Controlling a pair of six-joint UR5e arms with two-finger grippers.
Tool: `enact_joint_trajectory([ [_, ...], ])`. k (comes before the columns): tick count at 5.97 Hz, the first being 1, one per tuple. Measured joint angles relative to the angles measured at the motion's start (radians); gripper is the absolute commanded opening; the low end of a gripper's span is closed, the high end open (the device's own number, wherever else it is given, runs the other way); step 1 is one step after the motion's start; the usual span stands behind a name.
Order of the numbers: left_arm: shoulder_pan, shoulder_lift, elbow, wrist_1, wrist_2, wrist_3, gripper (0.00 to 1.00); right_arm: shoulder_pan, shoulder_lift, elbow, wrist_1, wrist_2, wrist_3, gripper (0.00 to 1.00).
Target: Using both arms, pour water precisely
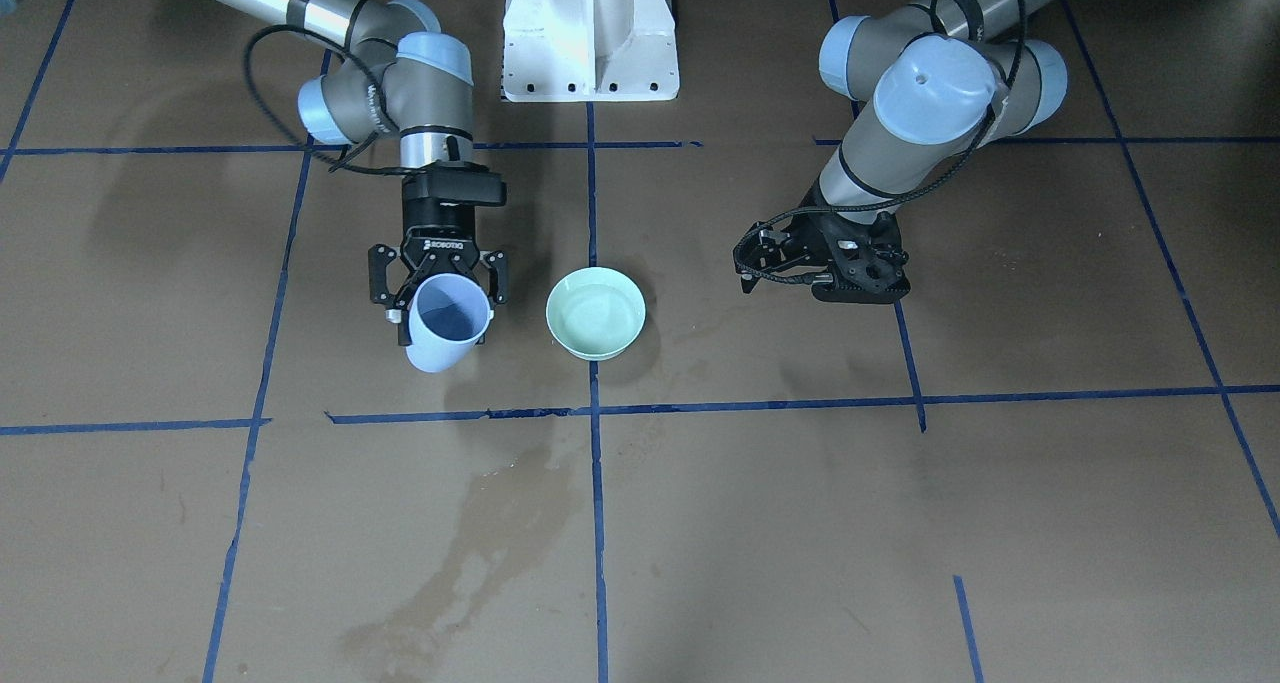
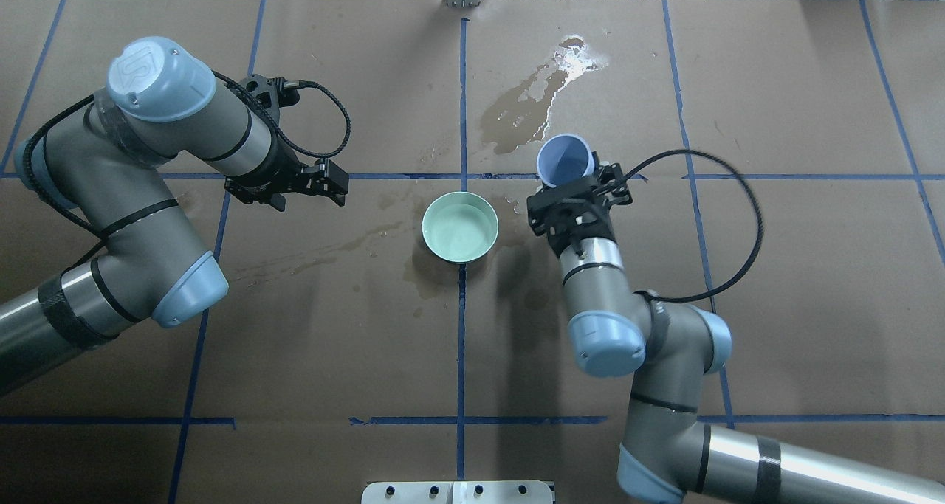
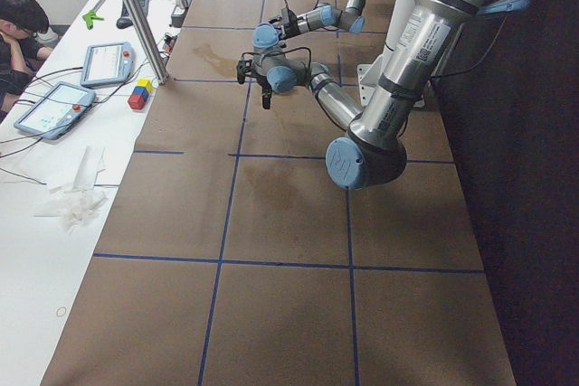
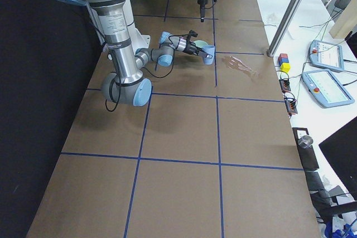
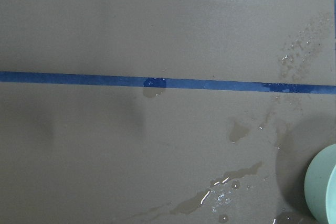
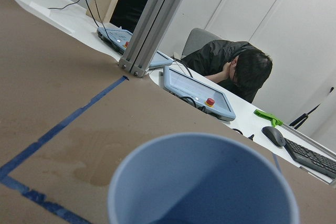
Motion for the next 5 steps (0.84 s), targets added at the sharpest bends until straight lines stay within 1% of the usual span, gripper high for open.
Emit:
enact_joint_trajectory([
  [1, 0.000, 0.000, 0.000, 0.000, 0.000, 0.000, 1.00, -0.030, 0.013, -0.001, -0.076, -0.050, -0.024, 0.00],
  [2, 0.000, 0.001, -0.001, 0.000, 0.000, 0.000, 1.00, -0.045, 0.025, -0.001, -0.119, -0.079, -0.082, 0.00],
  [3, 0.000, 0.001, -0.003, 0.000, 0.000, 0.001, 1.00, -0.052, 0.036, -0.002, -0.155, -0.098, -0.142, 0.00],
  [5, 0.000, 0.001, -0.005, 0.000, 0.000, 0.000, 1.00, -0.056, 0.067, -0.002, -0.268, -0.127, -0.223, 0.00],
])
